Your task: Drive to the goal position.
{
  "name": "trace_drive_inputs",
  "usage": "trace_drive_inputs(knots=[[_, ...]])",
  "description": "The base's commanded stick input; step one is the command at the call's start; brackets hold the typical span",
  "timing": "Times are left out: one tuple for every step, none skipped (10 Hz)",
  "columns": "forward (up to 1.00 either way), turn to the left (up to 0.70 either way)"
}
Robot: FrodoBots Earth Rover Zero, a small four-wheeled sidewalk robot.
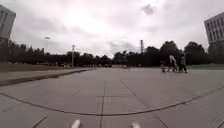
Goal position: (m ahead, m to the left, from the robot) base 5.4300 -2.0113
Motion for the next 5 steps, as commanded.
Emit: trace_drive_inputs(knots=[[1.00,0.00],[1.00,0.00],[1.00,0.00],[1.00,0.00],[1.00,0.00]])
